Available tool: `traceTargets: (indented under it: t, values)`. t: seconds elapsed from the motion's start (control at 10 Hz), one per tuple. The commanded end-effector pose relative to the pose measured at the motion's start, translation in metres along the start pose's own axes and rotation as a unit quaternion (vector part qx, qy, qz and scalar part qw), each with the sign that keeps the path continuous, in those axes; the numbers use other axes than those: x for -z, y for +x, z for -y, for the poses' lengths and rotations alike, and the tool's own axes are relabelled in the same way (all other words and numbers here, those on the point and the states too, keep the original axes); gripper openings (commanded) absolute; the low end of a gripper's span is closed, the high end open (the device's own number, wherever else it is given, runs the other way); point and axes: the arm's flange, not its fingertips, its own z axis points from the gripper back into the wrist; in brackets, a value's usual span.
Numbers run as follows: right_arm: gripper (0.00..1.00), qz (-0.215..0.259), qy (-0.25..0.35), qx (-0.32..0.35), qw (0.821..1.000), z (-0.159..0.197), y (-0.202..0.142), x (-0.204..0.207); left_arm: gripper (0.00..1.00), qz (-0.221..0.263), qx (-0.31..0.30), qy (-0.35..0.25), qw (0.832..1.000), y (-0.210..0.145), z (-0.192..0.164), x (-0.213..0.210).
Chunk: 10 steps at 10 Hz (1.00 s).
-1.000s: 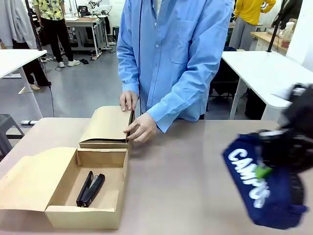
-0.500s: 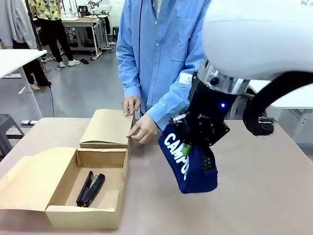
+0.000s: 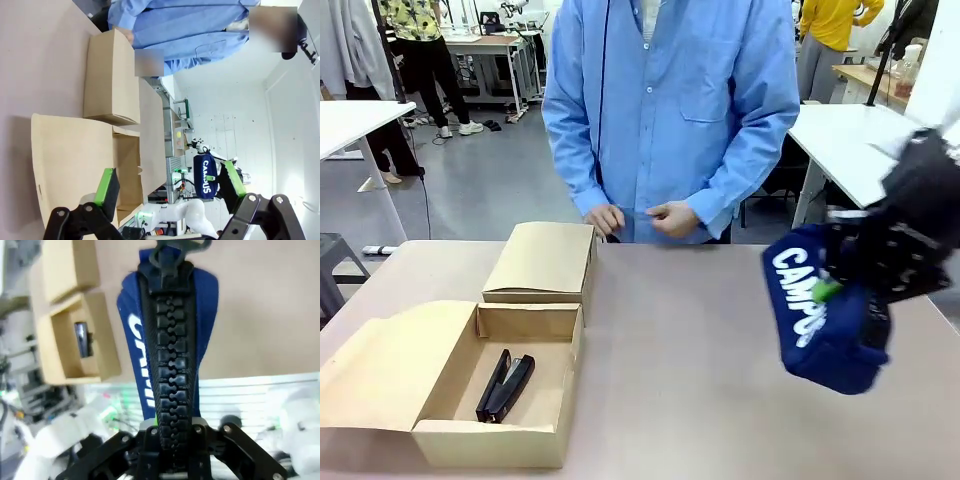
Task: Place items inside the box.
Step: Pick up a Pencil pouch or Stapler and place it inside the Mailer Box closest to the robot.
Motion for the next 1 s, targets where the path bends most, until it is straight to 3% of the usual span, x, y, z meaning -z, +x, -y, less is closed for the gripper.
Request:
traceTargets:
  t: [0.0,0.3,0.6,0.8,0.9]
  values:
    - [0.07,0.014,-0.045,-0.023,0.999,-0.002,-0.016,0.014,1.00,0.002,0.009,-0.007,1.000,-0.001,0.000,0.000]
    - [0.07,-0.001,-0.027,-0.032,0.999,-0.025,-0.008,0.025,1.00,0.002,0.009,-0.007,1.000,-0.001,0.000,0.000]
    - [0.07,-0.032,-0.009,-0.015,0.999,-0.154,0.021,0.082,1.00,0.002,0.009,-0.007,1.000,-0.001,0.000,0.000]
    - [0.07,-0.038,-0.053,0.027,0.998,-0.253,0.013,0.141,1.00,0.002,0.009,-0.007,1.000,-0.001,0.000,0.000]
    - [0.07,-0.064,-0.054,0.006,0.996,-0.287,-0.006,0.168,1.00,0.002,0.009,-0.007,1.000,-0.001,0.000,0.000]
